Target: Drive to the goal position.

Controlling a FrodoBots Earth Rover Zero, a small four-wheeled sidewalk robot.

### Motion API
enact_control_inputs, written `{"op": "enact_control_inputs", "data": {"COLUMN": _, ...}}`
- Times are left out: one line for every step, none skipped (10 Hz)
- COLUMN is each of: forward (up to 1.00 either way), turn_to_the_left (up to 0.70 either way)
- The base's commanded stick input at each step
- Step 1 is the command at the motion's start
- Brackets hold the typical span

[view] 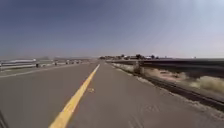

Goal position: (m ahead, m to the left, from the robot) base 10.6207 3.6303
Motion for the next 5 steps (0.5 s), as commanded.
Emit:
{"op": "enact_control_inputs", "data": {"forward": 0.50, "turn_to_the_left": 0.00}}
{"op": "enact_control_inputs", "data": {"forward": 0.50, "turn_to_the_left": 0.00}}
{"op": "enact_control_inputs", "data": {"forward": 0.50, "turn_to_the_left": 0.00}}
{"op": "enact_control_inputs", "data": {"forward": 0.50, "turn_to_the_left": 0.00}}
{"op": "enact_control_inputs", "data": {"forward": 0.50, "turn_to_the_left": 0.00}}
